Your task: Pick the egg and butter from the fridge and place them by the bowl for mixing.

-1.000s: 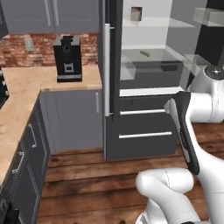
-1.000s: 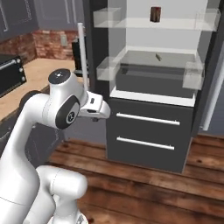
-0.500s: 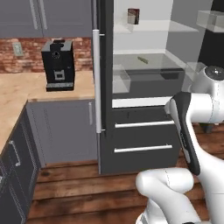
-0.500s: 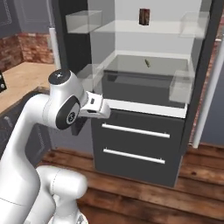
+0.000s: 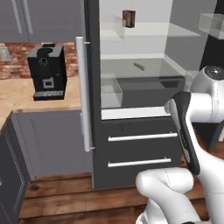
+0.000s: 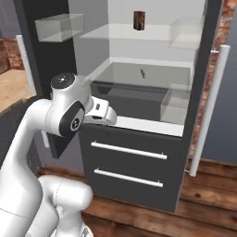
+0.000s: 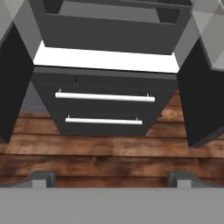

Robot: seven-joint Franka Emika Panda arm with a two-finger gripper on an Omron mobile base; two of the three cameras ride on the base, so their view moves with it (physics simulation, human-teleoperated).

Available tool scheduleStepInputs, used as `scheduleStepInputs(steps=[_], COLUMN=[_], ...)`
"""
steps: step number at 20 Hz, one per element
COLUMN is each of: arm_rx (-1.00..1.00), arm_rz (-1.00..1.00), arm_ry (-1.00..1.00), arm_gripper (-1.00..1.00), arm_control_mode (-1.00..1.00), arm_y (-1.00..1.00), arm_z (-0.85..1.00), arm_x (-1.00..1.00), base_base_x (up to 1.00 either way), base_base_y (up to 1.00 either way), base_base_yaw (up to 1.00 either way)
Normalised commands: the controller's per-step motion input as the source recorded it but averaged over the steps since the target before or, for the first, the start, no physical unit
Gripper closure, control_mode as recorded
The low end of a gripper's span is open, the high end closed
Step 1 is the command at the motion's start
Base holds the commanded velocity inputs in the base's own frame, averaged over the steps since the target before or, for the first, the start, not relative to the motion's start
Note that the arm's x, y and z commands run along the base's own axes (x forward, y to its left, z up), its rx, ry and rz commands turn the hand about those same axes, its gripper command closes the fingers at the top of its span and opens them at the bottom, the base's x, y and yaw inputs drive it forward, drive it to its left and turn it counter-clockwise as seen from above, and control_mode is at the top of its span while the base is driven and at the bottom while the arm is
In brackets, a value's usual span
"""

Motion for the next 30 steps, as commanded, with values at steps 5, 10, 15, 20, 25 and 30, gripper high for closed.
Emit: scheduleStepInputs(steps=[5,10,15,20,25,30], arm_rx=[0.0,0.0,0.0,0.0,0.0,0.0], arm_rz=[0.0,0.0,0.0,0.0,0.0,0.0], arm_ry=[0.0,0.0,0.0,0.0,0.0,0.0], arm_gripper=[-1.0,-1.0,-1.0,-1.0,-1.0,-1.0], arm_control_mode=[1.0,1.0,1.0,1.0,1.0,1.0], arm_y=[0.0,0.0,0.0,0.0,0.0,0.0], arm_z=[0.0,0.0,0.0,0.0,0.0,0.0], arm_x=[0.0,0.0,0.0,0.0,0.0,0.0], base_base_x=[0.61,0.65,0.54,0.4,0.41,0.38], base_base_y=[-0.37,-0.34,-0.33,-0.32,-0.31,-0.24], base_base_yaw=[0.0,0.0,0.0,-0.01,0.0,-0.14])
